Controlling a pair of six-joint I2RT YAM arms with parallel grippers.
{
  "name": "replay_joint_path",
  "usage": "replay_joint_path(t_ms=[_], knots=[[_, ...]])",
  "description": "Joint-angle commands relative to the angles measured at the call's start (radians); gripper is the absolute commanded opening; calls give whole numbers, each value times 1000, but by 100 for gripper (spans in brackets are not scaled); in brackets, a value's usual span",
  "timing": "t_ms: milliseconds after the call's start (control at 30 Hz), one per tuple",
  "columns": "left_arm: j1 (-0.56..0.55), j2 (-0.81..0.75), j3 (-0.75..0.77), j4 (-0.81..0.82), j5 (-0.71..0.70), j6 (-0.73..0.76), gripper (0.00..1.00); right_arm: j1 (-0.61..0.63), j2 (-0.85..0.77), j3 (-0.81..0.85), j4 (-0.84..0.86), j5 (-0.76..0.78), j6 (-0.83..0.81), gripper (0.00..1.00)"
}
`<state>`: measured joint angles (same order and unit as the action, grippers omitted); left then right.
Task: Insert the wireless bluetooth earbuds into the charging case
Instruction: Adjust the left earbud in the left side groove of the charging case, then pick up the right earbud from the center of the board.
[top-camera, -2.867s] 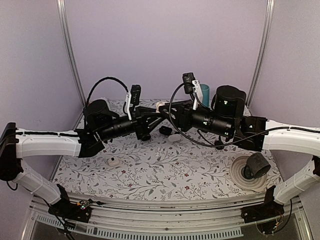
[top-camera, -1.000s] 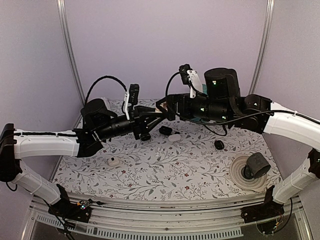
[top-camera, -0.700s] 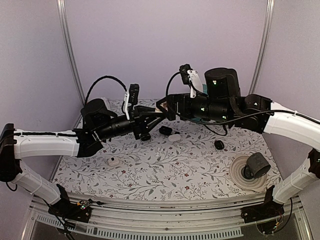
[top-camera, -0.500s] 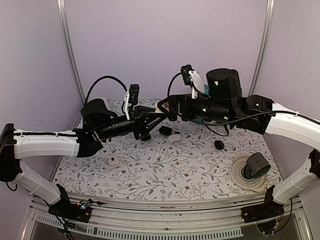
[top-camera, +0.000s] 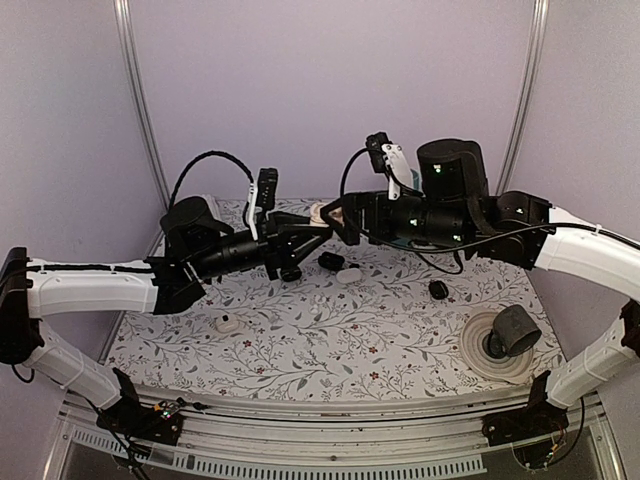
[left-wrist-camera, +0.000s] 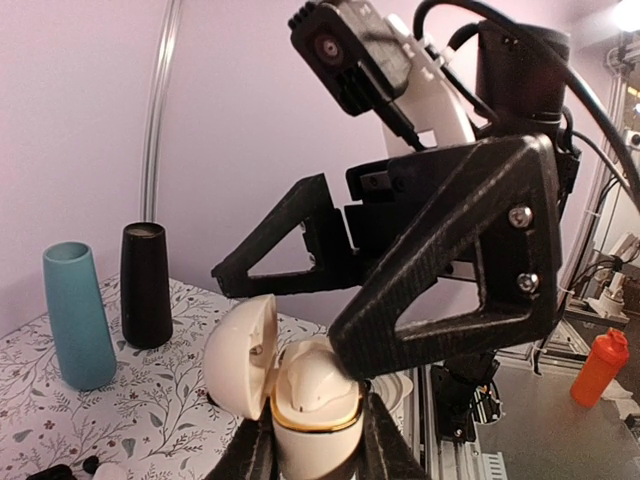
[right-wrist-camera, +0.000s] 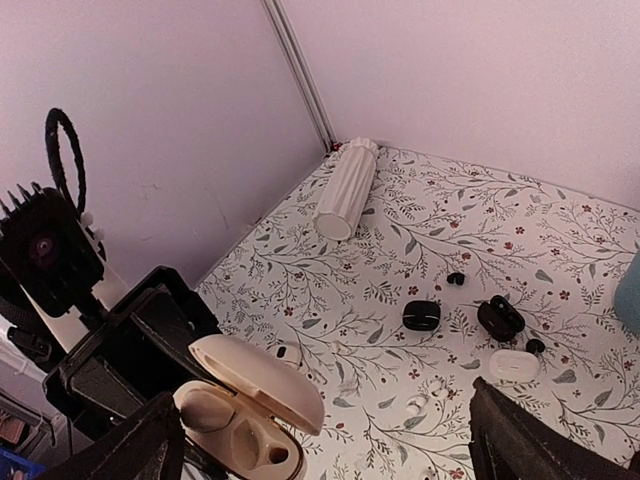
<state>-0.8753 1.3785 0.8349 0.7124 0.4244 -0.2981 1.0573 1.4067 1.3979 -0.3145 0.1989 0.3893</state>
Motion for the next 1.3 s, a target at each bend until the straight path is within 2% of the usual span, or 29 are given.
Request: replay_joint_path(t_ms=[0, 467, 600, 767, 933, 1267], knots=[[26, -32, -2, 16, -11, 4, 0, -9, -50, -13, -12, 6, 0, 100], [101, -104, -86, 8, -96, -34, 0, -79, -91, -150, -63, -43, 49, 99], [114, -125, -104, -1, -125, -38, 0, -79, -62, -181, -78, -60, 65, 93], [134, -157, -124, -8, -161, -42, 0, -79, 25, -230, -114, -106, 84, 81], [147, -180, -135, -12, -170, -45, 0, -80, 140, -248, -124, -161, 98, 77], [157, -199, -149, -14, -164, -52, 0, -80, 399, -136, -185, -215, 90, 61]])
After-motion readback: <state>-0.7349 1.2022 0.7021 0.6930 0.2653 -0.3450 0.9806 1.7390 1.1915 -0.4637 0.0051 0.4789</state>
